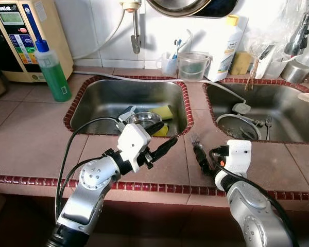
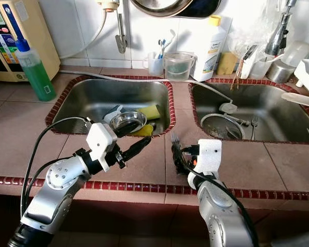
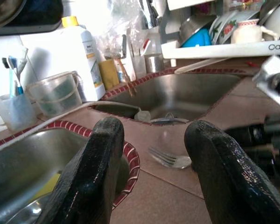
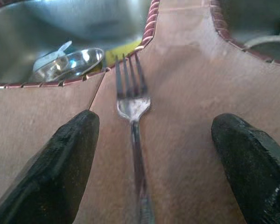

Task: Kitchen organization

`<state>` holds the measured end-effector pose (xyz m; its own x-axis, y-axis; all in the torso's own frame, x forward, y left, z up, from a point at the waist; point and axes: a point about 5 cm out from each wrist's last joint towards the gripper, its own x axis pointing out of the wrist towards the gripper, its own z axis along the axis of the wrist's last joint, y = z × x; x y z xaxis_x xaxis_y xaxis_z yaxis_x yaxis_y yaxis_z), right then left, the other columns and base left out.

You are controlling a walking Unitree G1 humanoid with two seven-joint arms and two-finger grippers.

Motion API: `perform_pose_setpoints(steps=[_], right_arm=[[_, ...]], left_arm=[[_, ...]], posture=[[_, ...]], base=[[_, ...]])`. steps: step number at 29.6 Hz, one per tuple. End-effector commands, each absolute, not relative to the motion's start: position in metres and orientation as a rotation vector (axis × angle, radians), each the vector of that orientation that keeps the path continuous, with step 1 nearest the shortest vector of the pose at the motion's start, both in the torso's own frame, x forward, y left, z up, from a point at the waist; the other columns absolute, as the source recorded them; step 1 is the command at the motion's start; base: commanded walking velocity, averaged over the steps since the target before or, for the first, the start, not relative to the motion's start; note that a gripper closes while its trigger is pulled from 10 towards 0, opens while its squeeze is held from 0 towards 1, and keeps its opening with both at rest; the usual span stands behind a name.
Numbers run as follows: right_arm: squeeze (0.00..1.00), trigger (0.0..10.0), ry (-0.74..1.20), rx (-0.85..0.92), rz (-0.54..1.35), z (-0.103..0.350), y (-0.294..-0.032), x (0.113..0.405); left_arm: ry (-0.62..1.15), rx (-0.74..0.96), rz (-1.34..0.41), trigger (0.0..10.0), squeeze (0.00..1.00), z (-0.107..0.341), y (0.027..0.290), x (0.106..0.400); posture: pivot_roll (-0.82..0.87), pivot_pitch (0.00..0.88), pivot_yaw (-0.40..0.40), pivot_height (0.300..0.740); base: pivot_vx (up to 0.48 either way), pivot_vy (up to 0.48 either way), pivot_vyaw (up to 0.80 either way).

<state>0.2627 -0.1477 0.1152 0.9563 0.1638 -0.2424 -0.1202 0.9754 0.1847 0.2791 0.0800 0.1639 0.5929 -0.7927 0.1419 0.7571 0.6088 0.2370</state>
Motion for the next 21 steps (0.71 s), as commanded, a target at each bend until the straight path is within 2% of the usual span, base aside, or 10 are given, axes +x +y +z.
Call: perform_pose_setpoints(steps=[1, 11, 13, 15, 21], right_arm=[[0.00, 10.0, 0.283, 0.178, 0.157, 0.115, -0.146, 0.262], [0.00, 10.0, 0.443, 0.244, 0.102, 0.100, -0.148, 0.261], [0.00, 9.6, 0.464, 0.223, 0.088, 0.098, -0.150, 0.261], [0.00, 10.0, 0.472, 0.183, 0.077, 0.098, -0.153, 0.263], [0.00, 10.0, 0.476, 0.058, 0.062, 0.098, -0.160, 0.268]], left_arm=[[-0.252, 0.156, -0.905, 10.0, 0.00, 0.167, 0.079, 0.277], [-0.263, 0.132, -0.884, 10.0, 0.00, 0.174, 0.078, 0.276], [-0.268, 0.133, -0.880, 10.0, 0.00, 0.175, 0.079, 0.276], [-0.270, 0.129, -0.878, 10.0, 0.00, 0.176, 0.079, 0.277], [-0.274, 0.116, -0.872, 10.0, 0.00, 0.179, 0.077, 0.277]], posture=[[-0.15, 0.063, -0.002, 0.703], [-0.14, 0.063, -0.015, 0.703], [-0.13, 0.063, -0.015, 0.703], [-0.14, 0.062, -0.017, 0.703], [-0.13, 0.059, -0.020, 0.703]], base=[[0.000, 0.000, 0.00], [0.000, 0.000, 0.00], [0.000, 0.000, 0.00], [0.000, 0.000, 0.00], [0.000, 0.000, 0.00]])
